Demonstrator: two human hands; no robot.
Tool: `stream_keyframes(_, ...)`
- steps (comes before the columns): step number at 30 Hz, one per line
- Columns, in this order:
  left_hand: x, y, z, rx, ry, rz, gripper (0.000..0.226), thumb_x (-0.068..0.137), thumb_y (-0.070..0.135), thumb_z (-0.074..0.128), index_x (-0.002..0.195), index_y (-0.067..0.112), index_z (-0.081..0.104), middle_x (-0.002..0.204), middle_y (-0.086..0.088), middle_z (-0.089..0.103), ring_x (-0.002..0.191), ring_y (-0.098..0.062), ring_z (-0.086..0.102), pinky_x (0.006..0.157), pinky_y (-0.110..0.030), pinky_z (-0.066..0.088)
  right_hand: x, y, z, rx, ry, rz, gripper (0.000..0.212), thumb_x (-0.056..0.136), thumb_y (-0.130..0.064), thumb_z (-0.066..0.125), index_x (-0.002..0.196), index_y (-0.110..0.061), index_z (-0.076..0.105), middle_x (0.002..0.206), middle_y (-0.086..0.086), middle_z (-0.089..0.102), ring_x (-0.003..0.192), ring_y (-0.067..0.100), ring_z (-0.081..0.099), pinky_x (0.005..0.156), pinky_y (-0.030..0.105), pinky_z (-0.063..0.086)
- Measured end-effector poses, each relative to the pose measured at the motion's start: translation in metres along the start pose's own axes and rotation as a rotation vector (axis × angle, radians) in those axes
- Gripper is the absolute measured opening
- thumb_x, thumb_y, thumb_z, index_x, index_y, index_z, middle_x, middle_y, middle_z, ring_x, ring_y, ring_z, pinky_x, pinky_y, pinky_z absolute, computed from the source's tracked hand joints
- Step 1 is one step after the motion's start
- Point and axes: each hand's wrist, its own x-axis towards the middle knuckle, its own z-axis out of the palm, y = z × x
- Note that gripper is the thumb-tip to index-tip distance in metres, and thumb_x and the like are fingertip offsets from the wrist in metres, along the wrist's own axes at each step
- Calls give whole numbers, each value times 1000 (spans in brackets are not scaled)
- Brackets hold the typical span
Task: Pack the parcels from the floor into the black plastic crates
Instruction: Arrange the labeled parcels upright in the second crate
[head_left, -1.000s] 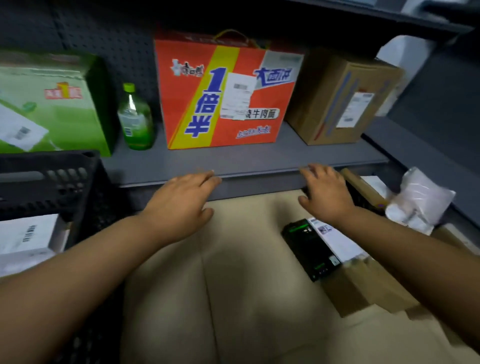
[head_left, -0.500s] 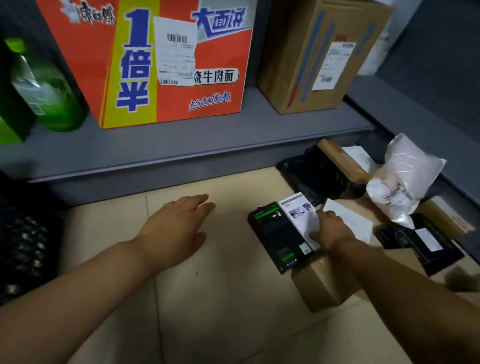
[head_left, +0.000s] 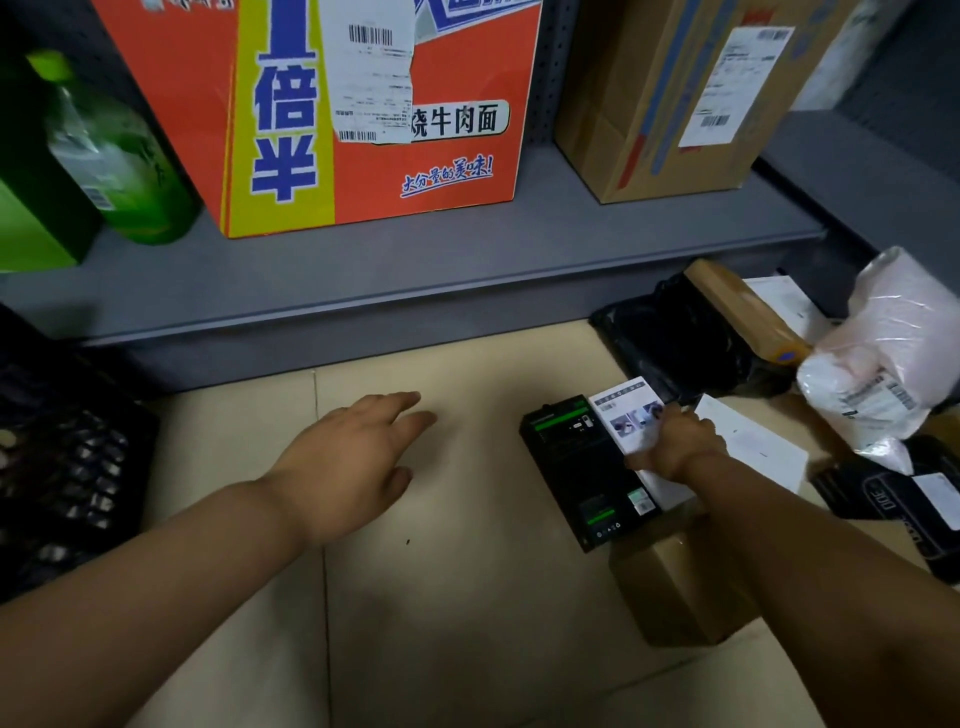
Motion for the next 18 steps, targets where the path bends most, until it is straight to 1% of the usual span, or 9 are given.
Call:
stream_keyframes(4,-10,-5,-6,-5,25,-9,62,90,31,52,146,27,27,155,1,23,140,-19,26,109,-31,31,-13,-14,-5,-99,181,-27,95,64,-54,76,134,-8,30,135,17,41,124,33,39,99,40,36)
stream_keyframes(7,-19,-15,-10,18,27,-18,62,90,32,51,146,28,26,155,1,22,140,-19,25,109,-30,30,-32,-36,-11,-129,308,-103,98,62,-56,76,134,-8,30,133,15,40,122,31,38,97,40,36)
stream_keyframes(10,-24,-28,-19,48,23,-44,61,91,35,49,146,30,23,155,3,21,139,-17,25,109,-27,29,-57,-67,-19,-136,400,-238,97,59,-57,75,133,-10,30,129,11,42,117,29,38,95,40,35)
stream_keyframes(13,-26,-38,-29,11,68,-72,60,91,36,51,145,27,27,150,2,31,135,-18,32,106,-26,30,-91,-103,-29,-112,444,-397,92,58,-53,73,130,-14,31,126,8,43,112,27,39,90,39,32)
stream_keyframes(15,-30,-45,-38,-37,100,-121,59,91,36,52,144,25,30,144,1,38,131,-19,35,104,-27,31,-117,-129,-35,-106,471,-505,88,60,-53,71,129,-15,32,124,7,43,110,27,40,88,38,31)
stream_keyframes(16,-32,-49,-42,-50,112,-150,58,92,37,52,144,25,30,143,0,40,131,-19,35,103,-28,31,-130,-143,-38,-98,489,-560,87,62,-54,69,131,-15,32,124,7,44,109,27,40,88,39,31)
stream_keyframes(18,-39,-60,-51,-111,132,-215,59,92,39,51,145,22,31,144,-3,40,133,-21,34,104,-29,31,-154,-168,-44,-98,528,-665,94,64,-58,67,137,-14,28,126,6,43,109,26,40,89,39,30)
